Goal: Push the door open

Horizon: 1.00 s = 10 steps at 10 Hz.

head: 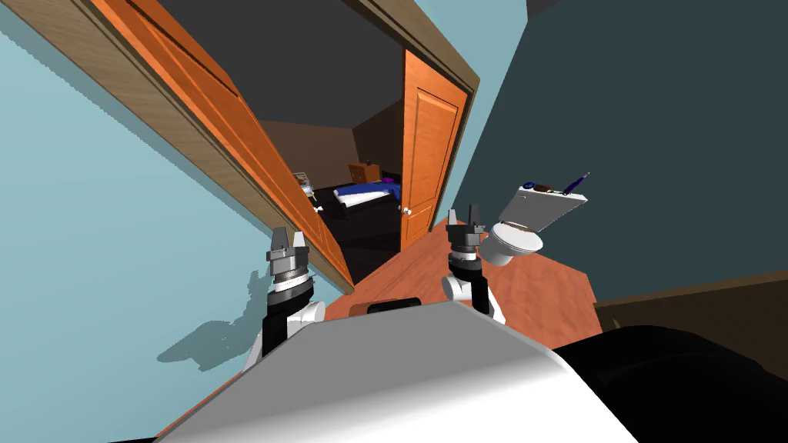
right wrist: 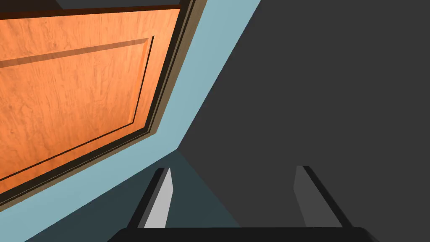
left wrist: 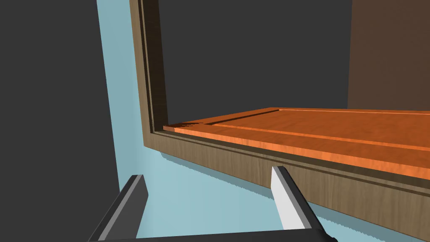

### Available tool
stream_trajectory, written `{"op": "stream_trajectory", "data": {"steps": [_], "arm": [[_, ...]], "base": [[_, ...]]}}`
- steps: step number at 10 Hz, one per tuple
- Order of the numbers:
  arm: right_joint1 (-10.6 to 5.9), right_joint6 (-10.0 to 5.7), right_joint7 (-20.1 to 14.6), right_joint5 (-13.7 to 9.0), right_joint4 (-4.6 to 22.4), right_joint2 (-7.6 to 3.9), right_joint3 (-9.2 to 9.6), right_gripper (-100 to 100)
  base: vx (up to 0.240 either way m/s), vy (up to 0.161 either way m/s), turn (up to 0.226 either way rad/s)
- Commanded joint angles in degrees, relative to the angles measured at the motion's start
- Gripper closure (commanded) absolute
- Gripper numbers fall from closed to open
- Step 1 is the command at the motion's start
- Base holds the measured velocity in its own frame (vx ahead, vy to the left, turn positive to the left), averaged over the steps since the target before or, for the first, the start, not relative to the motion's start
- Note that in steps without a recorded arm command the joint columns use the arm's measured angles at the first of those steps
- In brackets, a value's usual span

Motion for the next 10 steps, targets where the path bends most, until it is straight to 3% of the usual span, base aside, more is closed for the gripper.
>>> {"op": "stream_trajectory", "data": {"steps": [1,10], "arm": [[0.29,-0.71,-1.87,-0.64,1.63,-0.38,0.63,-100],[1.78,-4.38,-11.62,-3.97,10.10,-1.93,3.88,-100]], "base": [[0.069,-0.036,0.121],[0.117,-0.066,0.121]]}}
